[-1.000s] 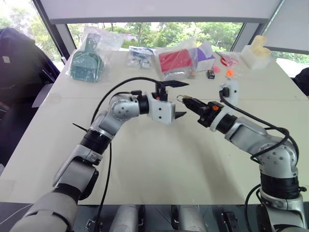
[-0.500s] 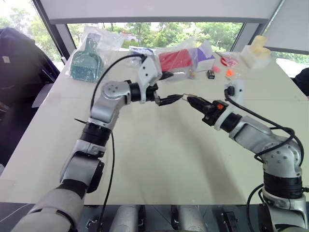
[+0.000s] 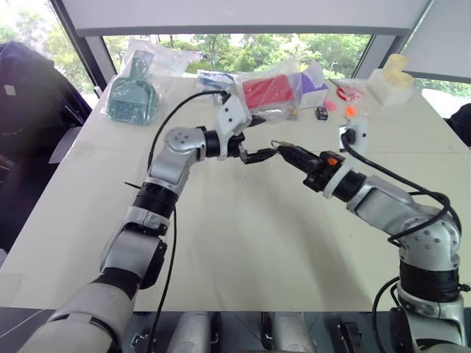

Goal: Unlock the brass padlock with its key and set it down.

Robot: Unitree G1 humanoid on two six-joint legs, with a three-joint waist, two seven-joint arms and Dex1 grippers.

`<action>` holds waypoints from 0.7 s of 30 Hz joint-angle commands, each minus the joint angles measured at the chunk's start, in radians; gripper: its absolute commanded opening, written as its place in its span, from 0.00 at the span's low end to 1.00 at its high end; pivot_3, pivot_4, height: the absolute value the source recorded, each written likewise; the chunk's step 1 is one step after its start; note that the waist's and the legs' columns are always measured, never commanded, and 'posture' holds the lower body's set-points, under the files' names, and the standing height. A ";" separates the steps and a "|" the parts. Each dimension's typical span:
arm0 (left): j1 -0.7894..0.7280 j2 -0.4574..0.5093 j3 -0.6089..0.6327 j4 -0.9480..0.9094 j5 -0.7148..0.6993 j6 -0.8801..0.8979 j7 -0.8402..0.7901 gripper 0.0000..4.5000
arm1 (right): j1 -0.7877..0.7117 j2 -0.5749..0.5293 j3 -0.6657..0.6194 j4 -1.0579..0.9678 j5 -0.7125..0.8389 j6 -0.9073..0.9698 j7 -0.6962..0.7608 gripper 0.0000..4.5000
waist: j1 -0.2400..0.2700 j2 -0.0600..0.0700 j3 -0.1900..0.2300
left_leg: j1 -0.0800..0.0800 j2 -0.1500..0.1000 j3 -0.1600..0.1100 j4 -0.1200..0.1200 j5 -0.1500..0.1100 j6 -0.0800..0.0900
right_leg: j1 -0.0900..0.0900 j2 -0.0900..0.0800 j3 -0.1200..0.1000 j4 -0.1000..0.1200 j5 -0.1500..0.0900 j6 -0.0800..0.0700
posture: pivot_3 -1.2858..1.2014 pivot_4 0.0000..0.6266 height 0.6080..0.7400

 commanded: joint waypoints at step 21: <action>-0.028 -0.032 0.043 0.027 0.019 -0.126 0.097 0.98 | 0.018 0.017 0.005 -0.038 0.037 0.000 -0.015 0.00 | 0.000 0.000 0.000 | 0.000 0.000 0.000 0.000 0.000 0.000 | 0.000 0.000 0.000 0.000 0.000 0.000 | 0.52 0.24 1.00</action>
